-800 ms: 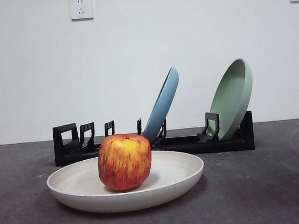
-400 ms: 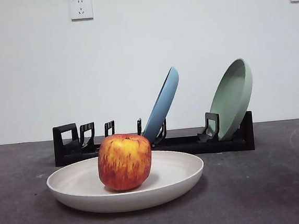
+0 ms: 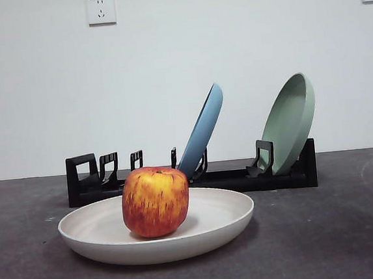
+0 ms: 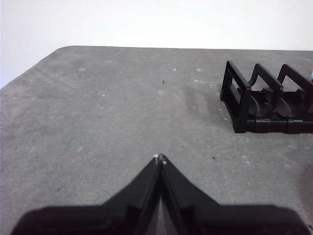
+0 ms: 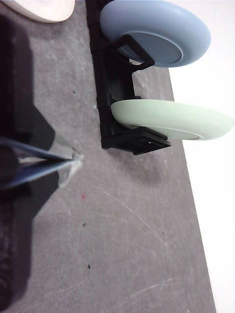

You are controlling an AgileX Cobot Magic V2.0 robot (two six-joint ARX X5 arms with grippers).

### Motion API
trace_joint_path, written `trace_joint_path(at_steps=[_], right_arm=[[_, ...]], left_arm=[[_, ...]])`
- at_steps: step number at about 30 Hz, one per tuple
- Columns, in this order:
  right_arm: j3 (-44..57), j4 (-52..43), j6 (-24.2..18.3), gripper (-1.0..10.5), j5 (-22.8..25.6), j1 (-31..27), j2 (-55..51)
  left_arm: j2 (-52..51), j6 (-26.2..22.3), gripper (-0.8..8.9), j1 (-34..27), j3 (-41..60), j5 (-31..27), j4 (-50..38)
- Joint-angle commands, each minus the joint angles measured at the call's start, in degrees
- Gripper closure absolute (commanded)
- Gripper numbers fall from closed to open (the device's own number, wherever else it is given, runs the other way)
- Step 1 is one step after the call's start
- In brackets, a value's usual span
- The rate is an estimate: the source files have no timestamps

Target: Take the yellow plate from the plate rack,put the plate on the table,take the apple from the table,put the apple in the plate

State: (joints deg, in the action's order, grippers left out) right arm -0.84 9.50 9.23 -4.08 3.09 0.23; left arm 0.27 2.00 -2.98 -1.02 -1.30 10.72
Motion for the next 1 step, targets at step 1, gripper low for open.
trace_joint_path(at_steps=[1], right_arm=[[0.5,0.8,0.3,9.5,0.1,0.1,-0.2]], left_arm=[[-0.2,0.1,8.15,-0.2,0.8,0.1,-0.2]])
